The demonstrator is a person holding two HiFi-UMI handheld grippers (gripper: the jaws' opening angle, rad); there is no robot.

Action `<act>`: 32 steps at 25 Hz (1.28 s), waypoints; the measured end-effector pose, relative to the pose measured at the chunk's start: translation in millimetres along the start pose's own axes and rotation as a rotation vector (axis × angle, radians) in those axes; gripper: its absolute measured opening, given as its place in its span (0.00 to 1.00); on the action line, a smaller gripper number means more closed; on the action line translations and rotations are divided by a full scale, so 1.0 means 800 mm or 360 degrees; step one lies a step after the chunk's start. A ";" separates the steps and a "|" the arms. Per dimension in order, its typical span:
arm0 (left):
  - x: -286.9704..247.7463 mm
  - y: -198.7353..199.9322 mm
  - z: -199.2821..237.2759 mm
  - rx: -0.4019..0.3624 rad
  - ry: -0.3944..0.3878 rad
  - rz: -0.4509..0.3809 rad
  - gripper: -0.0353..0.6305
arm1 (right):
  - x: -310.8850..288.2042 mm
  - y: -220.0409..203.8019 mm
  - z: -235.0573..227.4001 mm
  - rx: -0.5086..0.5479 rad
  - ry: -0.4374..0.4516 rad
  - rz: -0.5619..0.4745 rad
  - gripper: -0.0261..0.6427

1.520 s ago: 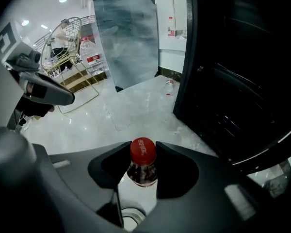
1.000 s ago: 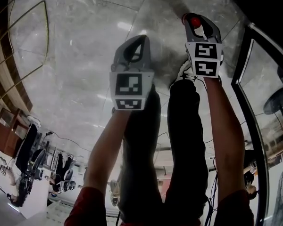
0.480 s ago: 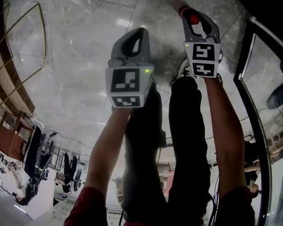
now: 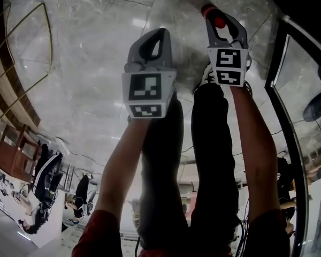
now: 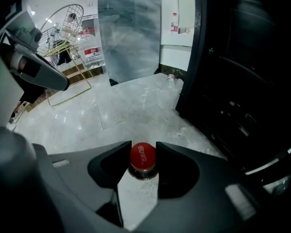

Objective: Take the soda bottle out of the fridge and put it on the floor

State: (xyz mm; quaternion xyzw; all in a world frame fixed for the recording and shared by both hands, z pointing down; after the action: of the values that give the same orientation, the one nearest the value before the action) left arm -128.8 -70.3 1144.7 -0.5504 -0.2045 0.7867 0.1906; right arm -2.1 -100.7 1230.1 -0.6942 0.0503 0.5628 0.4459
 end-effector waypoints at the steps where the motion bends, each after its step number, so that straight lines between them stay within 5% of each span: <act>1: 0.001 0.001 -0.001 0.0000 -0.0001 -0.0001 0.05 | 0.000 0.001 0.000 -0.0013 -0.0001 0.0006 0.27; 8: 0.015 0.015 -0.015 -0.0029 -0.0009 -0.0013 0.05 | 0.011 0.004 0.012 -0.0075 0.0052 0.0051 0.38; 19: 0.081 0.064 -0.062 -0.0099 -0.0028 -0.0016 0.05 | 0.092 -0.006 0.015 -0.0166 0.0061 0.0211 0.38; 32: 0.217 0.146 -0.143 -0.0220 -0.0113 0.0000 0.05 | 0.256 0.050 0.058 -0.0218 0.0180 0.0277 0.38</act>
State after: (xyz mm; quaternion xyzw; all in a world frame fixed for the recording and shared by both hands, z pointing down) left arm -85.4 -64.8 910.2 -0.5339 -0.2650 0.7898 0.1448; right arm 15.1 -4.8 1039.9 -0.7467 0.0970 0.5614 0.3434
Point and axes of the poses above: the fingertips, and each gripper's own axes: x backward along the fingers, z to its left, y out of its top, the point moved 1 cm from there along x, backward along the fingers, and after that the axes turned 6 degrees about x, right-handed, at the moved point
